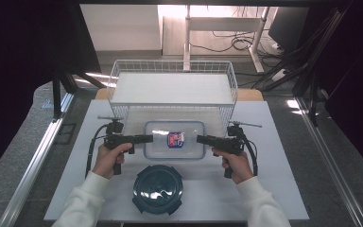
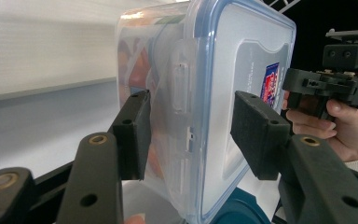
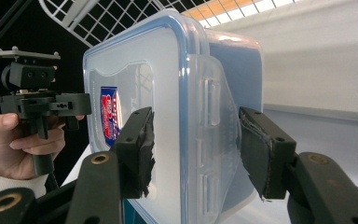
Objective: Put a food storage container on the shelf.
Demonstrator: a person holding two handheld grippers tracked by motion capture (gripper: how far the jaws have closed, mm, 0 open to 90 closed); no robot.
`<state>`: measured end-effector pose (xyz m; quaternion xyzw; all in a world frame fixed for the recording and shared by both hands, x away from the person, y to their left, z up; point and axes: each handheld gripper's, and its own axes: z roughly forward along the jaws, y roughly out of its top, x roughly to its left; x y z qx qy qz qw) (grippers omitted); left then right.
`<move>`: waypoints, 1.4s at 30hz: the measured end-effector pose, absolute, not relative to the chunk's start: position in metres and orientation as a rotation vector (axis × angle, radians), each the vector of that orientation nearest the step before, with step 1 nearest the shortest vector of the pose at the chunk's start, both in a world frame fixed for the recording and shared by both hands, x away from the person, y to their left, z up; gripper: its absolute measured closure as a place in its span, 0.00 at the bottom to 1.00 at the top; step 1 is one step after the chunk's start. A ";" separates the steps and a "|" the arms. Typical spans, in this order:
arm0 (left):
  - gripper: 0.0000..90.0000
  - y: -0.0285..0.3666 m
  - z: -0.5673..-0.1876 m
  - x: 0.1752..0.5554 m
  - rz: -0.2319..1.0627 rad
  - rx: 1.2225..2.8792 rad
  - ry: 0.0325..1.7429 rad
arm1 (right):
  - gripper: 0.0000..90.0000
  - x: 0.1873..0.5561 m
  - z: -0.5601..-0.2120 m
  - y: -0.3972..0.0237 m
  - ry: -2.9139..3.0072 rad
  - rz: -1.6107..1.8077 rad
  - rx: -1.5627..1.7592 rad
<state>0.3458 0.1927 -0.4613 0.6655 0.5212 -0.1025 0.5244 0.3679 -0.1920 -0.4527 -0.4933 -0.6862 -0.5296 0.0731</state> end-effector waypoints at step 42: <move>0.54 0.191 -0.411 0.321 -0.163 1.592 1.140 | 0.52 0.336 -0.396 -0.195 -2.188 -1.717 -1.378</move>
